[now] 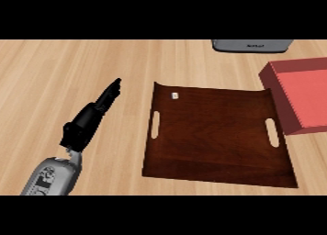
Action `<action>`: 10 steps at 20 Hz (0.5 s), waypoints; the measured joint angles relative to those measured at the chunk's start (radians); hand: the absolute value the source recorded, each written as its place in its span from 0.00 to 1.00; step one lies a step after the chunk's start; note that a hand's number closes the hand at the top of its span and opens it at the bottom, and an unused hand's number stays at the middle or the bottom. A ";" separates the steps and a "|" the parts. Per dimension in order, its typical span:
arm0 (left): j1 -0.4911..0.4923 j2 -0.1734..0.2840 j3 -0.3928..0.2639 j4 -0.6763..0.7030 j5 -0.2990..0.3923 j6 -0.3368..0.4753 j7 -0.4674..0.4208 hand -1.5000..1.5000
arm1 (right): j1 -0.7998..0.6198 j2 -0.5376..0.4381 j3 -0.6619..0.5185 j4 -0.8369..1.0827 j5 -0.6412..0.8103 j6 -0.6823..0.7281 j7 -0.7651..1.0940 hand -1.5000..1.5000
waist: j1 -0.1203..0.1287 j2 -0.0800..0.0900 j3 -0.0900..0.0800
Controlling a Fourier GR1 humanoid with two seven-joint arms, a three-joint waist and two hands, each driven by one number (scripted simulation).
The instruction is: Pick the lemon from the tray and place it in the cardboard box
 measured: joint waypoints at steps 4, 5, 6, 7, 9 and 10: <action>0.001 -0.025 -0.015 -0.003 -0.022 0.008 0.003 0.50 | -0.106 0.052 0.082 0.137 0.115 -0.042 -0.052 1.00 | 0.004 0.001 0.000; 0.006 -0.021 -0.009 0.002 -0.020 0.001 -0.004 0.50 | -0.129 0.074 0.104 0.155 0.143 -0.058 -0.047 1.00 | 0.004 0.001 0.000; 0.009 -0.016 -0.003 -0.007 -0.020 -0.002 0.003 0.50 | -0.146 0.089 0.117 0.187 0.170 -0.071 -0.061 1.00 | 0.003 0.001 0.000; 0.004 -0.016 0.004 -0.004 -0.016 -0.007 0.003 0.50 | -0.165 0.106 0.127 0.232 0.193 -0.085 -0.084 1.00 | 0.003 0.001 0.000; 0.009 -0.023 0.000 -0.020 -0.020 -0.007 0.018 0.50 | -0.213 0.142 0.160 0.284 0.241 -0.098 -0.081 1.00 | 0.002 0.000 0.001; 0.016 -0.025 -0.002 -0.025 -0.025 -0.005 0.019 0.50 | -0.222 0.159 0.163 0.326 0.249 -0.101 -0.095 1.00 | 0.003 0.000 0.000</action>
